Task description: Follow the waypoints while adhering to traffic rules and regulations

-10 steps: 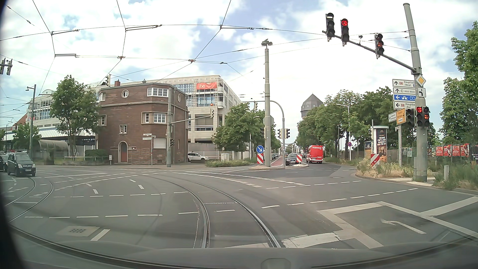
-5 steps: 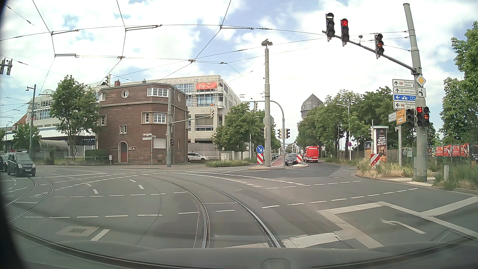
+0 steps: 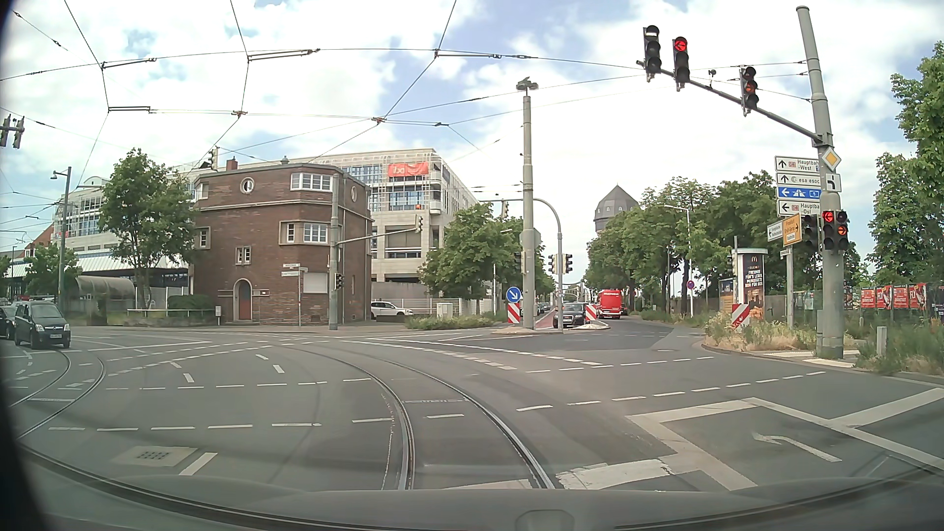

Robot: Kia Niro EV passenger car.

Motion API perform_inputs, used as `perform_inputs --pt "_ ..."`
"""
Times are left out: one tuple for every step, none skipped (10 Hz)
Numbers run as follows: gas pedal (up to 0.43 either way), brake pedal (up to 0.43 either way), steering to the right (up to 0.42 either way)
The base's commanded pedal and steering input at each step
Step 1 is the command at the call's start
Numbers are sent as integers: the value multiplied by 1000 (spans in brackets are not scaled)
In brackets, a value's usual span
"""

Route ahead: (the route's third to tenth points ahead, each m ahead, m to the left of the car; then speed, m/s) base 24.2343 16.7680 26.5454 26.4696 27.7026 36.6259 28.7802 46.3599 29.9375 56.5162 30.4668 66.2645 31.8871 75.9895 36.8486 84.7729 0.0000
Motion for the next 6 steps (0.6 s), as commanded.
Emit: perform_inputs --pt "0 238 -110" --pt "0 238 -110" --pt "0 238 -110" --pt "0 238 -110" --pt "0 232 -110" --pt "0 238 -109"
